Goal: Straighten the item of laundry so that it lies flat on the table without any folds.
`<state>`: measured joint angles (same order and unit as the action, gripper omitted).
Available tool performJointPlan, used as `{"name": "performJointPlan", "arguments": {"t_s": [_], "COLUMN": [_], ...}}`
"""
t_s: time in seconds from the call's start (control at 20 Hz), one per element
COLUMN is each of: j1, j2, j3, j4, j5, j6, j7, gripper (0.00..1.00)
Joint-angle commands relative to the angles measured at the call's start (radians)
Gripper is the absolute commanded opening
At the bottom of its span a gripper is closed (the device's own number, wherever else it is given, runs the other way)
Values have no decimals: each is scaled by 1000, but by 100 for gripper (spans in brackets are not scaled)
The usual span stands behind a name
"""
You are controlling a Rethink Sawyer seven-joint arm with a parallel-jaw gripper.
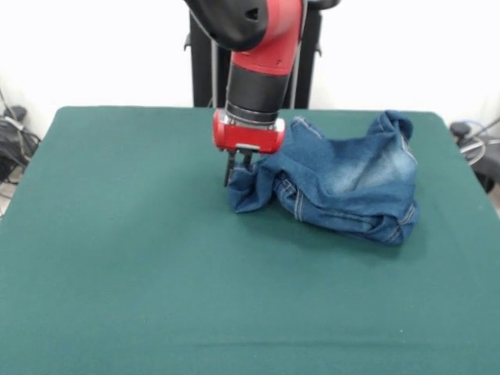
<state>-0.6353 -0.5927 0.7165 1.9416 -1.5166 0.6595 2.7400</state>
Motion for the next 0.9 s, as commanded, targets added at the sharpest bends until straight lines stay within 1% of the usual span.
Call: {"name": "performJointPlan", "arguments": {"t_s": [0.05,0.15,0.25,0.4,0.45,0.55,0.6,0.65,0.7,0.8,0.9], "j1": [-48,-108,-198,-387,-447,-513,-624,-680,-722,-786,-834], "j2": [19,43,80,129,137,150,179,206,226,261,282], "j3": [-69,-70,-60,-12,4,25,63,85,101,124,143], "j4": [-89,-78,-62,-29,-21,-13,-14,-22,-29,-46,-57], "j5": [28,42,72,196,234,260,318,346,367,402,430], "j6": [-107,-156,-207,-202,-181,-176,-139,-117,-95,-52,-26], "j7": [-34,-88,-206,-545,-671,-790,-1010,-1105,-1183,-1296,-1387], "gripper": [0,0,0,0,0,0,0,0,0,0,0]}}
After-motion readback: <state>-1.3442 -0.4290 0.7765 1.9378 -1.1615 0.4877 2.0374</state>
